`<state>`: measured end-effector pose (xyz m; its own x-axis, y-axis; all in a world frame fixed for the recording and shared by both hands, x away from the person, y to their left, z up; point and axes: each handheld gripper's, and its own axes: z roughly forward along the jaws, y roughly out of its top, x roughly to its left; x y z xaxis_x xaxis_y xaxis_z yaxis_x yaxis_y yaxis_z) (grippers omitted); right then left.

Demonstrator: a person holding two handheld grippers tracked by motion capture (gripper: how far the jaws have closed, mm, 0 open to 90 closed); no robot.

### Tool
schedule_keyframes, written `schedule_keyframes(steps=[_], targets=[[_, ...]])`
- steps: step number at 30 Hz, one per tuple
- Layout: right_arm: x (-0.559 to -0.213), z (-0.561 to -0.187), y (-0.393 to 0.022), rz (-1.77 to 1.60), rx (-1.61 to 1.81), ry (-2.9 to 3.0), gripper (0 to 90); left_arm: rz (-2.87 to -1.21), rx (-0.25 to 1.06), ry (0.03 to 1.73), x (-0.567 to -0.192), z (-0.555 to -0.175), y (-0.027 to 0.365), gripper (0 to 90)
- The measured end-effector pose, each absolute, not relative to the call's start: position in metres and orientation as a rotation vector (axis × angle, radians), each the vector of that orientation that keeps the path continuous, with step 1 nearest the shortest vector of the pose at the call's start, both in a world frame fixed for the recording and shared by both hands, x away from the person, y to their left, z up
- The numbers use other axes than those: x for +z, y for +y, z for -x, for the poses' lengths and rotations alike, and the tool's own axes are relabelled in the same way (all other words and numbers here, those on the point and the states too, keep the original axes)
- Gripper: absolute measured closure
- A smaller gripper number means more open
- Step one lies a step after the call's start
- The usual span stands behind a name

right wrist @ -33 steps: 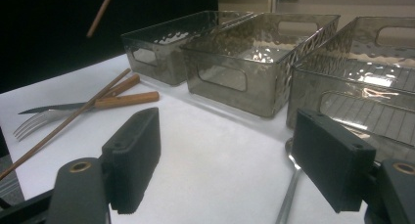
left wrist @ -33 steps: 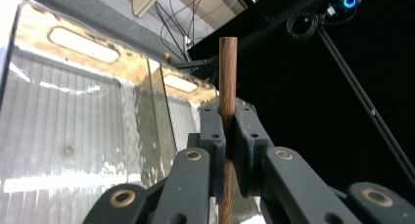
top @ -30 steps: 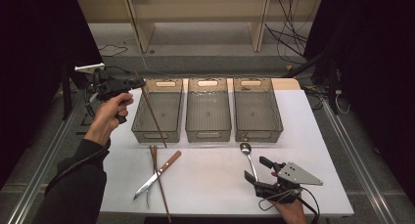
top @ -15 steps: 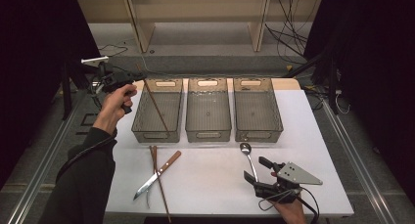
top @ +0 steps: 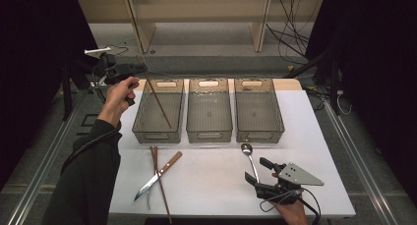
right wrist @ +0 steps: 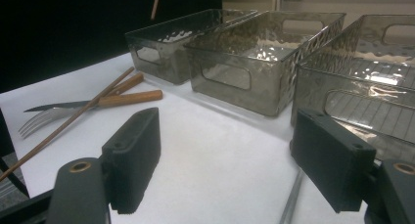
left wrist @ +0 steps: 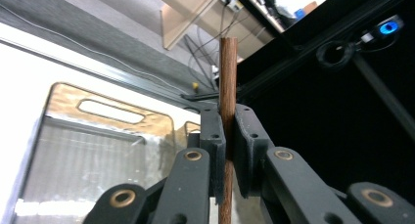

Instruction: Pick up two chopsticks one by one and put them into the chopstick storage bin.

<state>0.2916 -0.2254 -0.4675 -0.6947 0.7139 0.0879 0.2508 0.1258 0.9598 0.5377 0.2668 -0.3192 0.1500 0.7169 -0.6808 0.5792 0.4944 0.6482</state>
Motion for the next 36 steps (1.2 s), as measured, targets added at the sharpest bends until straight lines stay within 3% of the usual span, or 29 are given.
schedule_keyframes(steps=[13, 36], targets=[[-0.467, -0.291, -0.225, -0.926, 1.598, 2.02, 27.3, -1.22, 0.337, 1.548, -0.33, -0.545, 0.249, 83.6], [-0.467, -0.29, -0.224, -0.921, 1.603, 2.02, 27.4, -1.296, 0.349, 1.558, -0.35, -0.549, 0.23, 83.3]])
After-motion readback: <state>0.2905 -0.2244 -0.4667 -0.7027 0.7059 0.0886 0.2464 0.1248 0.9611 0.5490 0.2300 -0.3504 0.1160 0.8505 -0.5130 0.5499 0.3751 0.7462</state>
